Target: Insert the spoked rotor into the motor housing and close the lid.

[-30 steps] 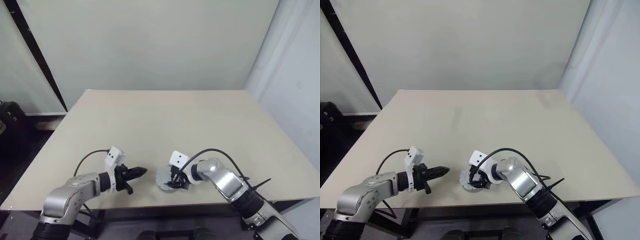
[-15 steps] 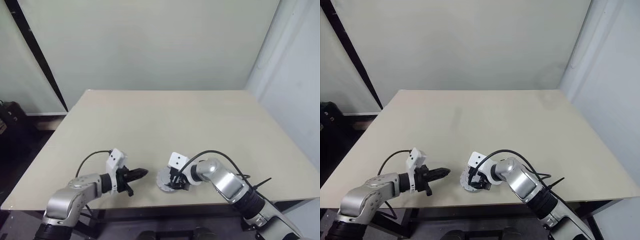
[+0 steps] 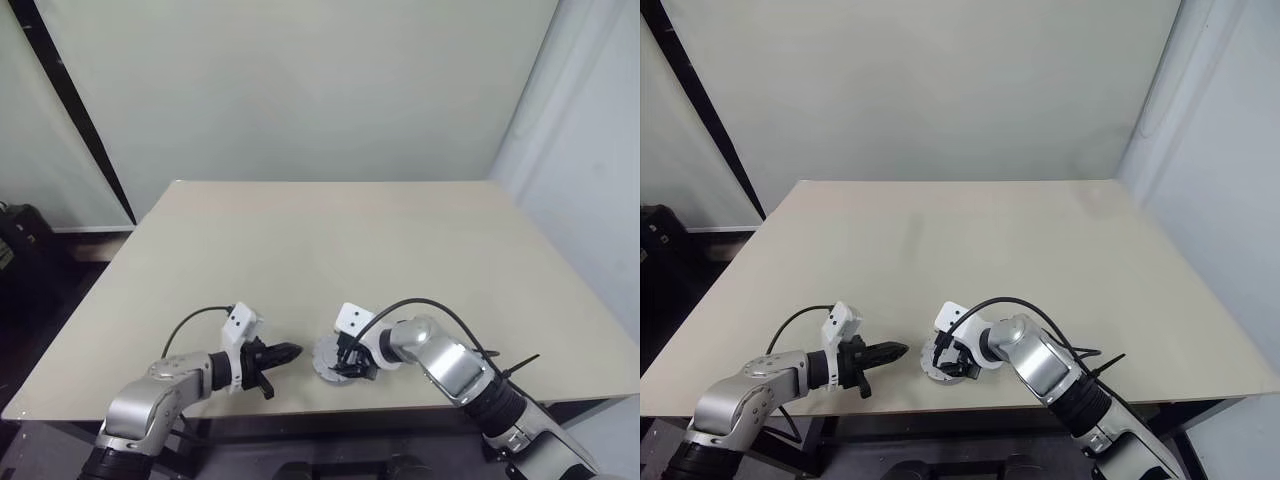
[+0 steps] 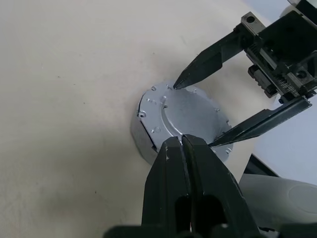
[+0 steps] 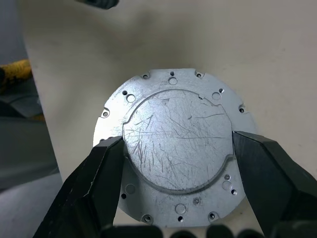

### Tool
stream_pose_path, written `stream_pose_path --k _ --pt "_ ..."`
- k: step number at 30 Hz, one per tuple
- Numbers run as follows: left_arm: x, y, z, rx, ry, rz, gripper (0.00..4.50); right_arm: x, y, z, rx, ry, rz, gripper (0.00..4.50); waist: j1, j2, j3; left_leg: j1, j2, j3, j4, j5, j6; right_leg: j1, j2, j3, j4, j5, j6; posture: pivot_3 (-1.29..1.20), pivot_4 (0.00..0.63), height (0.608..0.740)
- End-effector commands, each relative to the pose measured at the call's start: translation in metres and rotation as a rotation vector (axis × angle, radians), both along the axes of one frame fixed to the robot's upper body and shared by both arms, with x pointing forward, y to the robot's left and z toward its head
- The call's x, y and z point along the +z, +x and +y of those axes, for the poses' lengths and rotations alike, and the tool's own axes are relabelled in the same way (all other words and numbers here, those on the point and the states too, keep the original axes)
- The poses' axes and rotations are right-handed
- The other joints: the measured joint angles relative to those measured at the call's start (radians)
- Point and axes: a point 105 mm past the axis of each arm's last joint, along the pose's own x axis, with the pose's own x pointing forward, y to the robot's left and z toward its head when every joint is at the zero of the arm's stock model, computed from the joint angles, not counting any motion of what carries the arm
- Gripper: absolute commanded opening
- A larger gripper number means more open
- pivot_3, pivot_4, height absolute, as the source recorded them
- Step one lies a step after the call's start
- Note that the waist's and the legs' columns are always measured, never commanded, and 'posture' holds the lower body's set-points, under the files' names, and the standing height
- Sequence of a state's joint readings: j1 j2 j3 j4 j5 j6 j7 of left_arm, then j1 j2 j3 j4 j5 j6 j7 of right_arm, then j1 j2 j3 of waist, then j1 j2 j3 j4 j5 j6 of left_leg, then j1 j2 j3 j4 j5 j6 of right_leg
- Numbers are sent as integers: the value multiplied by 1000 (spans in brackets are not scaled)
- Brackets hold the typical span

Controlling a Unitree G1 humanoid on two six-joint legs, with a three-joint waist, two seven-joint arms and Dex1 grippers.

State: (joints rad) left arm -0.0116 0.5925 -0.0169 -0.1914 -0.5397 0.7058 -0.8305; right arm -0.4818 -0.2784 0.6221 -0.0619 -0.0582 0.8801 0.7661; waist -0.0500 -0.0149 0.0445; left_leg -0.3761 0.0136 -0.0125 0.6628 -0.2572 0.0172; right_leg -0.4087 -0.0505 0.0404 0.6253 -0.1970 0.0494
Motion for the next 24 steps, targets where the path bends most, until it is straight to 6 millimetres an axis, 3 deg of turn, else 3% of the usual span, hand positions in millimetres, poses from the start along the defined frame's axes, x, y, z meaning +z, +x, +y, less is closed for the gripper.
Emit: stream_pose_path --k 1,15,24 --pt "10 4 -2 -19 4 -50 0 -15 4 -12 -69 -67 29 3235 0 0 0 0 0 0 0 0 0 0 0 0 0 0 0 0 0 740" --pt "4 7 -9 -18 13 -56 0 -22 -3 -12 -36 -105 38 3235 0 4 -4 1 1 0 0 0 0 0 0 0 0 0 0 0 0 740" --pt "-21 19 -19 -23 98 -66 0 -22 -4 -13 -29 -115 29 3235 0 6 -5 0 0 0 0 0 0 0 0 0 0 0 0 0 0 740"
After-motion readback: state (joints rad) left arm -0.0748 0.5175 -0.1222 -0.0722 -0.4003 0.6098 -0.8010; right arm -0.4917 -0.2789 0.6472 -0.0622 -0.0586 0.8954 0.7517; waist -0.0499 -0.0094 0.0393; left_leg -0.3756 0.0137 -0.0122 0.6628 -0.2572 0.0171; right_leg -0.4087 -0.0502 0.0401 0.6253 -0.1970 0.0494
